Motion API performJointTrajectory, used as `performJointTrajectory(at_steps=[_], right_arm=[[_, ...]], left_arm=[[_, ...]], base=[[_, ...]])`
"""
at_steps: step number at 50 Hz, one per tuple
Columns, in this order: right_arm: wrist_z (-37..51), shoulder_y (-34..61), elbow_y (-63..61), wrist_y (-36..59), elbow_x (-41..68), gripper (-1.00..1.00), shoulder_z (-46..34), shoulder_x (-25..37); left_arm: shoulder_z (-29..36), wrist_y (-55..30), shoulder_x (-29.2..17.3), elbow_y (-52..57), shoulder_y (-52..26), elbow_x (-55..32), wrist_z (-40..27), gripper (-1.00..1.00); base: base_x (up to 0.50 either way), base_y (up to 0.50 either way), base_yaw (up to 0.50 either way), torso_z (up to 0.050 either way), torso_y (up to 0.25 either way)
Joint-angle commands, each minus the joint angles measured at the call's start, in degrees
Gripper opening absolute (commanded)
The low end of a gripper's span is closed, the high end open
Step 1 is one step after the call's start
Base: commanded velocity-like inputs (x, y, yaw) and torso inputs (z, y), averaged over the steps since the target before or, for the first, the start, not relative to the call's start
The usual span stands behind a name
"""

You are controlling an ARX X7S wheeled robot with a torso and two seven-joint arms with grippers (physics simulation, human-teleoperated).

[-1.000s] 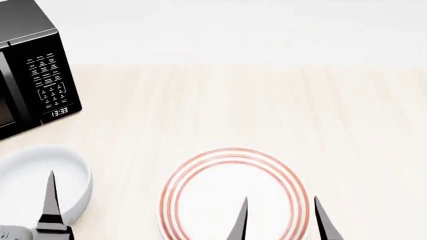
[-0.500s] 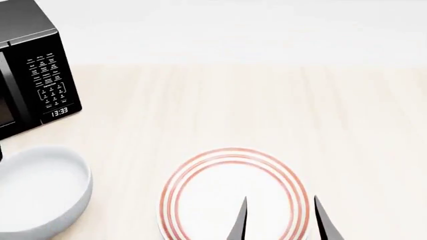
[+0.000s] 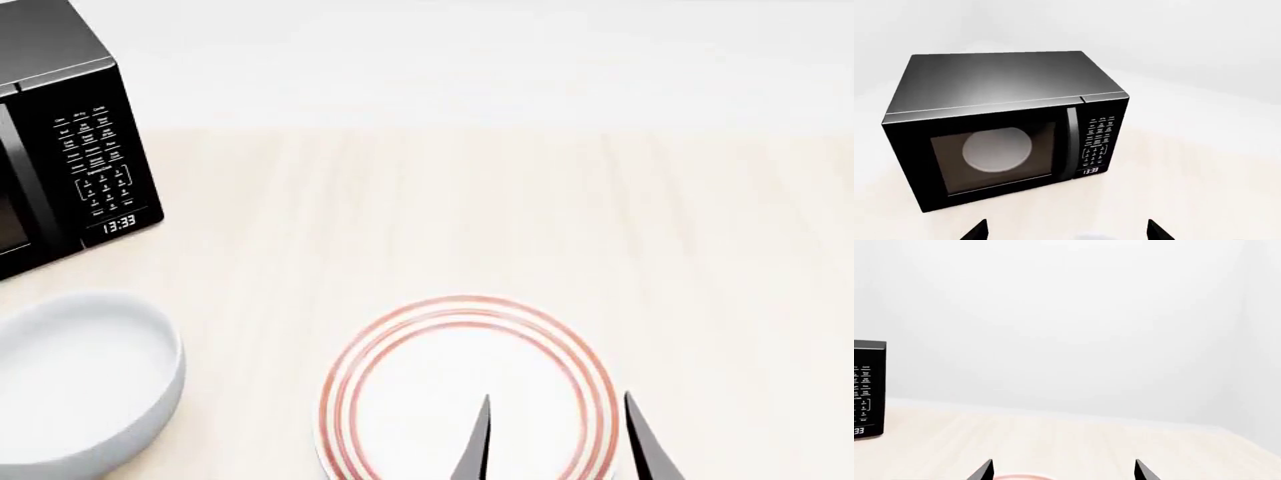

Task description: Pick up the white bowl and put it on the plate.

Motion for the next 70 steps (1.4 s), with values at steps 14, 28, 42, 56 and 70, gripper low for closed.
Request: performJointTrajectory(at_steps=[14,28,42,56,70], right_arm=[[-0.84,0.1,0.35,-0.23,-0.06,1.0,0.56,-0.32],[-0.41,0.21,0.33,-0.4,0.2,1.0,0.09,0.11],[0.12,0.29,0.74,-0.81,0.41,1.0,-0.27,0.47],[0.59,0.32,1.3,-1.31,0.6,1.0,-0.69,0.8],[1.06,0.31,0.82,-1.1,0.84,1.0,-0.95,1.25]], left_arm=[[-11.23,6.15,1.52,-7.81,2.64,-10.89,-12.64,1.0],[-11.81,7.16,1.45,-8.72,5.21,-15.41,-16.86,1.0],[-11.96,7.03,1.95,-8.24,7.89,-20.3,-21.45,1.0],[-10.45,6.39,1.99,-7.1,11.51,-28.15,-28.54,1.0],[-10.24,7.06,1.7,-7.31,13.92,-33.03,-32.61,1.0]], base=[[0.0,0.0,0.0,0.0,0.0],[0.0,0.0,0.0,0.0,0.0],[0.0,0.0,0.0,0.0,0.0],[0.0,0.0,0.0,0.0,0.0],[0.0,0.0,0.0,0.0,0.0]])
